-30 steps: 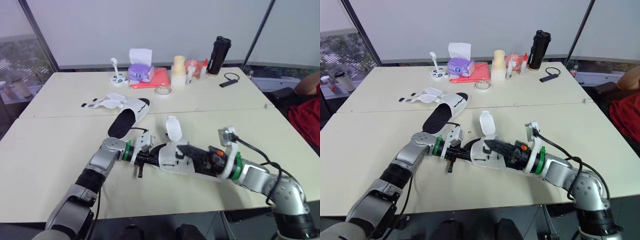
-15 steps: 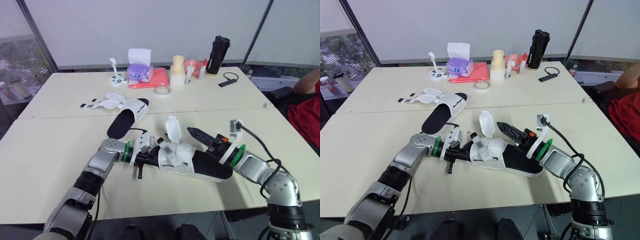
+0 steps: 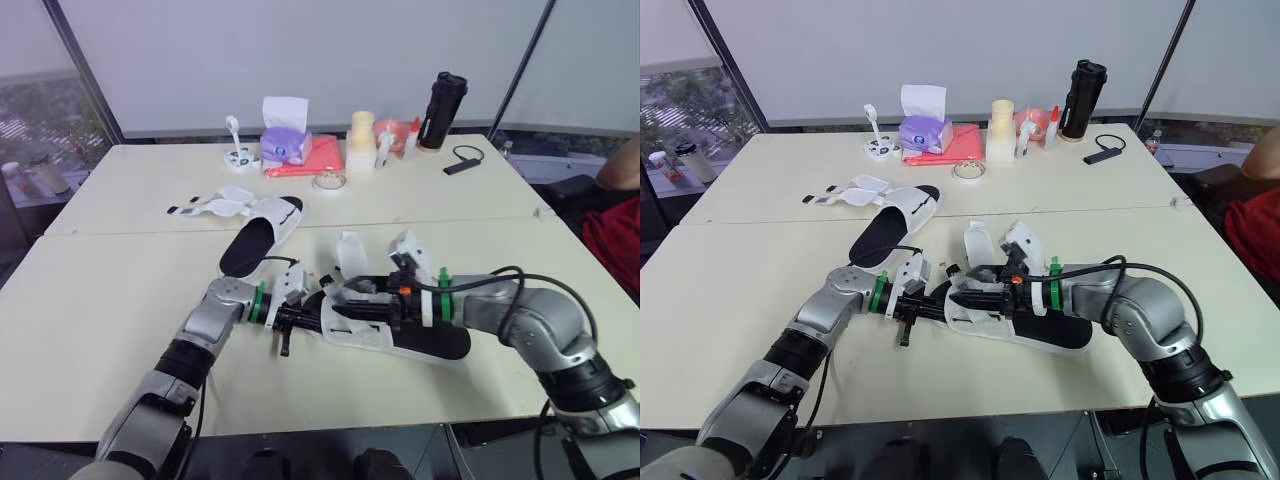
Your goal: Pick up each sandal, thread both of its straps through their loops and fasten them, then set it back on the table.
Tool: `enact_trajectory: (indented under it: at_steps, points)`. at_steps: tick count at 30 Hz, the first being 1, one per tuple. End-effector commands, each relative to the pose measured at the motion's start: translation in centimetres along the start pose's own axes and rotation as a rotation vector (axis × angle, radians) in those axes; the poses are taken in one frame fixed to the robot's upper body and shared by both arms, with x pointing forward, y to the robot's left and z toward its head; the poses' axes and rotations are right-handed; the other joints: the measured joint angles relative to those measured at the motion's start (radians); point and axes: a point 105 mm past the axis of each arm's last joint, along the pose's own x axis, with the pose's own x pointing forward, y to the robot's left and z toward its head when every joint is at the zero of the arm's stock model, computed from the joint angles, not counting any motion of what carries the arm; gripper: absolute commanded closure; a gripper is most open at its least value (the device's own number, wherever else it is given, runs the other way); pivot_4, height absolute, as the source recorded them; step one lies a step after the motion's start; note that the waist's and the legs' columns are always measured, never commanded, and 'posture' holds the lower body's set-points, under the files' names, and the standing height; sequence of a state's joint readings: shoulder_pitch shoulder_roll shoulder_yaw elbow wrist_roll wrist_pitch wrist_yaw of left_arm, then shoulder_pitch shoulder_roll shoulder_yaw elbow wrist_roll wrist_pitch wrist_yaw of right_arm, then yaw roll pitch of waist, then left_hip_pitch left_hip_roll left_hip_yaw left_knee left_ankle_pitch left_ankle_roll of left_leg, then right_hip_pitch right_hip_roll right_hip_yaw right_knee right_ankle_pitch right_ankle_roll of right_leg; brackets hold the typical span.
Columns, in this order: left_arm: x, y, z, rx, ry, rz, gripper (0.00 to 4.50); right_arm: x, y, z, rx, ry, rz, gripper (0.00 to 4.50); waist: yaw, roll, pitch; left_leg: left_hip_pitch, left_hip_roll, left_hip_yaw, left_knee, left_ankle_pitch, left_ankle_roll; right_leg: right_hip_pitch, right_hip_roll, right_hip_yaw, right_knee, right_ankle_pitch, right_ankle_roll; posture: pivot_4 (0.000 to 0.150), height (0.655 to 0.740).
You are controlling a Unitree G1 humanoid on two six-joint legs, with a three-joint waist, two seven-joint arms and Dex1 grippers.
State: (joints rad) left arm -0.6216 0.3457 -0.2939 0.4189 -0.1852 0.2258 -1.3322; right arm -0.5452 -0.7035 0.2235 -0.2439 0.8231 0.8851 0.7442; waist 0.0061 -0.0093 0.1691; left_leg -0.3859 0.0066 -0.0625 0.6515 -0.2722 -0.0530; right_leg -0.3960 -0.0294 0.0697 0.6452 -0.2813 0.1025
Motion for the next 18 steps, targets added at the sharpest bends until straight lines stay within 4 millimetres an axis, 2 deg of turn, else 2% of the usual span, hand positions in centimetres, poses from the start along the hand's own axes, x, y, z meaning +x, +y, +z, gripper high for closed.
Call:
enact_trajectory:
  at_steps: [1, 9, 13, 18]
  points:
    - [0.6, -0.5, -2.8, -0.068, 0.082, 0.007, 4.5, 0.3, -0.2, 0.6, -0.065, 0.045, 0.012, 1.25, 0.003, 0.0, 0.0, -0.001, 0.0, 0.0, 0.0, 0.0, 0.0, -0.001, 0.0, 0.0, 0.0, 0.0, 0.0, 0.15, 0.74]
    - [0.5, -0.7, -2.9, -0.077, 0.073, 0.025, 4.5, 0.4, -2.1, 0.2, -0.057, 0.124, -0.063, 1.25, 0.004, 0.0, 0.0, -0.001, 0.0, -0.001, 0.0, 0.0, 0.0, -0.001, 0.0, -0.001, 0.0, 0.0, 0.0, 0.15, 0.74]
    - [0.7, -0.7, -2.9, -0.079, 0.07, 0.024, 4.5, 0.4, -2.8, -0.8, -0.041, 0.187, -0.092, 1.25, 0.004, 0.0, 0.0, -0.001, 0.0, -0.001, 0.0, 0.0, 0.0, -0.001, 0.0, -0.001, 0.0, 0.0, 0.0, 0.15, 0.74]
    - [0.8, -0.7, -2.8, -0.077, 0.065, 0.023, 4.5, 0.8, -2.6, -1.0, -0.023, 0.204, -0.076, 1.25, 0.005, 0.0, 0.0, -0.001, 0.0, -0.001, 0.0, 0.0, 0.0, -0.001, 0.0, -0.001, 0.0, 0.0, 0.0, 0.15, 0.74]
